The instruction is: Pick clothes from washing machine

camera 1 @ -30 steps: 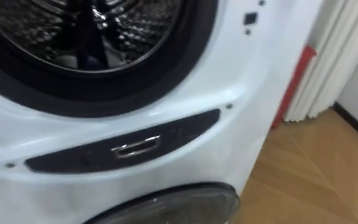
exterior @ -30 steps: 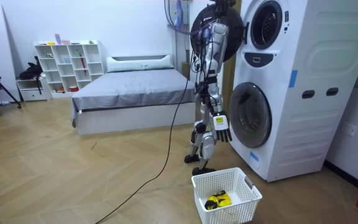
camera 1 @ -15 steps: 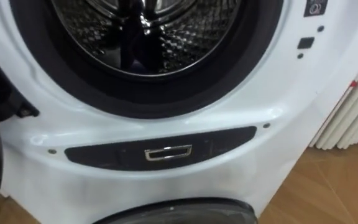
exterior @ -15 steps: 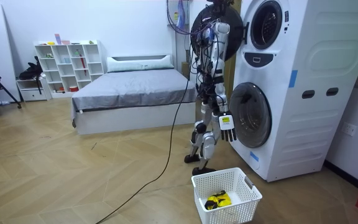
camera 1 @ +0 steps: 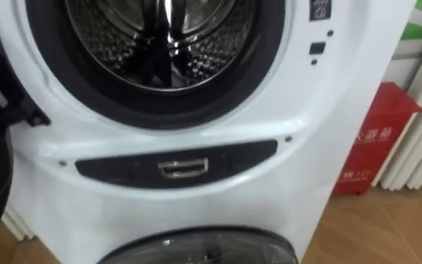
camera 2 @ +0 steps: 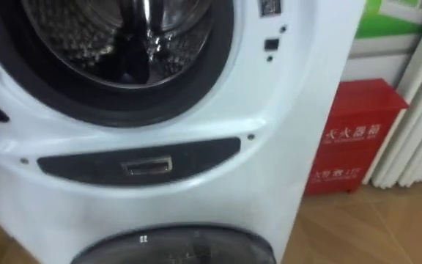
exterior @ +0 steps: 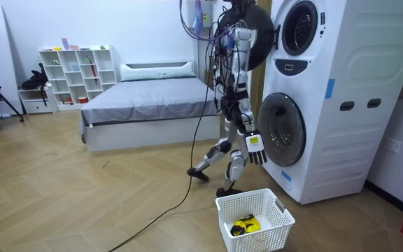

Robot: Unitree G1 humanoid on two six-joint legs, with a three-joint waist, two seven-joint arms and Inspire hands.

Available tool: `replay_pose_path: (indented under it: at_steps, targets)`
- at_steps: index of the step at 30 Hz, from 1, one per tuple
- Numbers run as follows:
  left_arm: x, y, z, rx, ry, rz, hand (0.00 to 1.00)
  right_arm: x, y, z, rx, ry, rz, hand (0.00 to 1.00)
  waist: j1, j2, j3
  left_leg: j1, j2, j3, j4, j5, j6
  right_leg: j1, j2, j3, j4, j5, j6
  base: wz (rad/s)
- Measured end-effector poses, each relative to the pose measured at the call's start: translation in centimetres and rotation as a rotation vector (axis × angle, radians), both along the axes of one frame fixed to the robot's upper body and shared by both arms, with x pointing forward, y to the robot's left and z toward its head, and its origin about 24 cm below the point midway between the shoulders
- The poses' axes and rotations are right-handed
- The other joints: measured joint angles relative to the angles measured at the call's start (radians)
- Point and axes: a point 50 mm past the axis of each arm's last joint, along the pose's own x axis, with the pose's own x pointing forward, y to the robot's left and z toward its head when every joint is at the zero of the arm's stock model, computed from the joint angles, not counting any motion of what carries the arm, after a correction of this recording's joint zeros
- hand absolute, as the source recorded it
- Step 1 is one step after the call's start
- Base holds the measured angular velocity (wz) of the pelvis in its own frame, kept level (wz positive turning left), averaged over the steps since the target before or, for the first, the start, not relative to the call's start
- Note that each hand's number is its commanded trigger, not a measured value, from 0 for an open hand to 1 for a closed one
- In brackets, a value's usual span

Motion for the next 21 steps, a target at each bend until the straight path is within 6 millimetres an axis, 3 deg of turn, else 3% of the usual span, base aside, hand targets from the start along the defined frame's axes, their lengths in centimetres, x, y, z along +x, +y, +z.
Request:
replay_pose_path:
  at_steps: [1, 2, 3, 4, 5, 7, 9, 10, 11, 12, 13, 14, 15, 16, 17, 20, 21]
  targets:
    - [1.1, -0.2, 0.1, -0.003, -0.020, -0.029, 0.00, 0.1, -0.1, 0.0, -0.004, -0.005, -0.006, 0.00, -0.009, 0.007, -0.0014, 0.045, 0.007, -0.018, -0.078, -0.011, -0.018, -0.032, 0.000, -0.018, 0.023, 0.000, 0.000, 0.40]
    - [2.3, -0.5, 0.2, -0.012, -0.042, -0.061, 0.00, 0.5, -0.3, 0.1, -0.009, -0.016, -0.003, 0.00, -0.018, 0.013, 0.0028, 0.090, 0.020, -0.034, -0.167, -0.022, -0.029, -0.067, 0.001, -0.040, 0.041, 0.003, 0.002, 0.40]
    - [3.0, -0.7, 0.3, -0.018, -0.055, -0.072, 0.00, 0.6, -0.3, 0.1, -0.011, -0.020, -0.003, 0.00, -0.020, 0.023, 0.0015, 0.111, 0.027, -0.041, -0.217, -0.026, -0.031, -0.085, 0.001, -0.050, 0.052, 0.005, 0.003, 0.34]
    - [4.5, -1.0, 0.5, -0.023, -0.087, -0.099, 0.00, 0.9, -0.3, 0.2, -0.010, -0.029, -0.006, 0.00, -0.021, 0.025, 0.0079, 0.150, 0.035, -0.046, -0.310, -0.044, -0.031, -0.125, 0.001, -0.056, 0.078, 0.014, 0.009, 0.14]
    - [5.4, -1.3, 0.7, -0.026, -0.108, -0.114, 0.00, 1.3, -0.3, 0.2, -0.008, -0.041, -0.012, 0.00, -0.022, 0.028, 0.0085, 0.173, 0.037, -0.054, -0.405, -0.077, -0.028, -0.165, -0.002, -0.059, 0.089, 0.035, 0.011, 0.04]
    - [6.7, -1.7, 1.0, -0.030, -0.132, -0.143, 0.00, 1.8, -0.3, 0.3, -0.011, -0.052, -0.012, 0.00, -0.034, 0.028, 0.0092, 0.175, 0.027, -0.056, -0.503, -0.117, -0.019, -0.222, -0.020, -0.064, 0.094, 0.078, 0.026, 0.00]
    - [7.3, -1.8, 1.1, -0.032, -0.141, -0.150, 0.00, 1.6, -0.4, 0.2, -0.013, -0.041, -0.017, 0.00, -0.038, 0.024, 0.0083, 0.172, -0.002, -0.047, -0.586, -0.131, 0.011, -0.256, -0.044, -0.059, 0.091, 0.129, 0.049, -0.01]
    - [7.5, -1.8, 1.1, -0.029, -0.142, -0.162, 0.00, 1.3, -0.2, 0.1, -0.008, -0.025, -0.012, 0.00, -0.038, 0.007, 0.0097, 0.157, -0.036, -0.027, -0.594, -0.125, 0.059, -0.264, -0.066, -0.042, 0.067, 0.177, 0.063, -0.17]
    - [7.2, -1.9, 1.0, -0.026, -0.129, -0.174, 0.00, 0.9, -0.1, 0.1, -0.003, -0.009, -0.011, 0.00, -0.038, -0.010, 0.0046, 0.133, -0.071, 0.000, -0.581, -0.109, 0.092, -0.259, -0.082, -0.012, 0.009, 0.244, 0.078, -0.23]
    - [6.8, -1.9, 0.9, -0.028, -0.118, -0.175, 0.00, 0.6, -0.2, 0.0, -0.003, -0.002, -0.017, 0.00, -0.039, -0.014, 0.0013, 0.119, -0.087, 0.007, -0.573, -0.101, 0.106, -0.249, -0.088, 0.001, -0.032, 0.285, 0.088, -0.22]
    - [6.2, -1.9, 0.6, -0.029, -0.093, -0.183, 0.00, 0.3, -0.2, 0.0, -0.001, 0.003, -0.039, 0.00, -0.041, -0.024, 0.0007, 0.099, -0.114, 0.032, -0.568, -0.086, 0.133, -0.227, -0.102, 0.028, -0.108, 0.357, 0.117, 0.04]
    - [5.6, -2.0, 0.4, -0.034, -0.070, -0.185, 0.00, -0.2, -0.2, 0.0, 0.003, 0.009, -0.083, 0.00, -0.057, -0.028, 0.0003, 0.077, -0.122, 0.083, -0.554, -0.081, 0.158, -0.214, -0.125, 0.036, -0.092, 0.347, 0.138, 0.22]
    - [5.4, -2.1, 0.3, -0.036, -0.061, -0.182, 0.00, -0.4, -0.2, -0.1, 0.006, 0.013, -0.101, 0.00, -0.066, -0.029, 0.0008, 0.065, -0.122, 0.100, -0.543, -0.078, 0.162, -0.210, -0.141, 0.033, -0.050, 0.310, 0.147, 0.41]
    - [5.0, -2.3, 0.2, -0.040, -0.050, -0.186, 0.00, -0.7, -0.2, -0.1, 0.008, 0.021, -0.126, 0.00, -0.065, -0.028, 0.0009, 0.054, -0.121, 0.139, -0.543, -0.062, 0.166, -0.204, -0.167, 0.024, 0.058, 0.231, 0.169, 0.27]
    - [4.7, -2.5, 0.1, -0.049, -0.044, -0.174, 0.00, -0.7, -0.2, -0.1, 0.011, 0.016, -0.153, 0.00, -0.062, -0.029, 0.0012, 0.051, -0.124, 0.157, -0.559, -0.040, 0.173, -0.180, -0.182, 0.017, 0.137, 0.174, 0.173, 0.12]
    - [3.2, -2.3, -0.2, -0.054, -0.015, -0.105, 0.00, -0.6, -0.1, -0.1, 0.013, 0.001, -0.158, 0.00, -0.057, -0.031, 0.0022, 0.054, -0.127, 0.174, -0.577, -0.011, 0.179, -0.039, -0.197, 0.037, 0.177, 0.071, 0.198, -0.17]
    - [3.0, -2.2, -0.2, -0.054, -0.012, -0.090, 0.00, -0.6, -0.1, -0.1, 0.013, 0.001, -0.158, 0.00, -0.055, -0.033, 0.0019, 0.054, -0.128, 0.180, -0.577, -0.010, 0.178, -0.005, -0.201, 0.037, 0.169, 0.057, 0.199, -0.35]
